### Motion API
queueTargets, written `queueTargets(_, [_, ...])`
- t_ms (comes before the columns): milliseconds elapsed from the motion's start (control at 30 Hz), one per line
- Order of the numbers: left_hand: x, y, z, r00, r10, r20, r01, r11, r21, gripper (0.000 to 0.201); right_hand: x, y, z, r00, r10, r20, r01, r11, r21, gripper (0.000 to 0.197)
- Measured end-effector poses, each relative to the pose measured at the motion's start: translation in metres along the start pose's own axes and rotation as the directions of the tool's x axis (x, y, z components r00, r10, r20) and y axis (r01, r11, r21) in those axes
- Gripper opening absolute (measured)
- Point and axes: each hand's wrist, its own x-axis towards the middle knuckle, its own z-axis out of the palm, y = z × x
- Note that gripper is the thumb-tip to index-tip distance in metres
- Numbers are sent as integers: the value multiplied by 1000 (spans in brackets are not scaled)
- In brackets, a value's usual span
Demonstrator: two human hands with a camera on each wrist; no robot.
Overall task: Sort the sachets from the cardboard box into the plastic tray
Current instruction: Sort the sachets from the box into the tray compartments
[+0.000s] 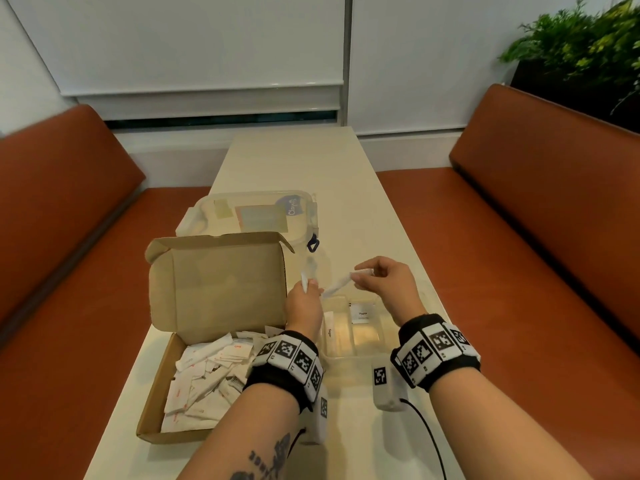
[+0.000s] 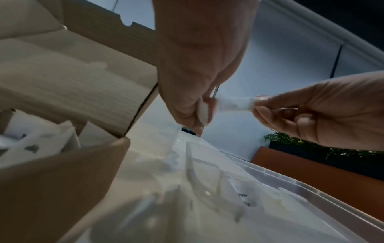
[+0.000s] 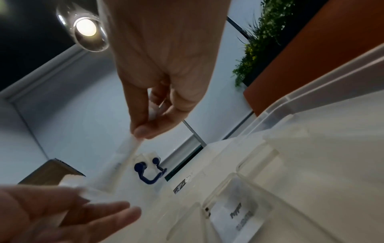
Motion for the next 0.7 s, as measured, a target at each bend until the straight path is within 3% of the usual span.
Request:
queueTargets(67, [-1, -1, 1, 1000, -24, 10, 23, 998, 63, 37, 1, -1, -1, 999, -27, 36, 29, 999, -44, 14])
queueTargets(167, [-4, 1, 2, 991, -102, 87, 111, 988, -106, 31, 1, -1, -3, 988, -3, 153, 22, 992, -126, 17])
queueTargets(300, [-6, 3, 0, 998, -20, 61, 27, 992, -121, 7, -1, 2, -8, 982, 44, 185, -6, 980, -199, 24])
queueTargets(400, [-8, 4, 0, 996, 55, 64, -46, 989, -142, 14, -2, 3, -9, 976, 148, 158, -147, 989, -16, 27])
queueTargets(467, [-10, 4, 0, 993, 91, 79, -76, 983, -169, 14, -3, 2, -7, 968, 178, 175, -192, 979, 73, 18])
queueTargets(533, [-11, 4, 1, 991, 109, 83, -92, 978, -186, 13, -4, 0, -6, 968, 162, 192, -165, 986, 1, 2])
queueTargets(700, [-11, 7, 0, 989, 134, 68, -121, 978, -167, 8, -5, 2, -8, 981, 129, 147, -112, 987, -114, 18])
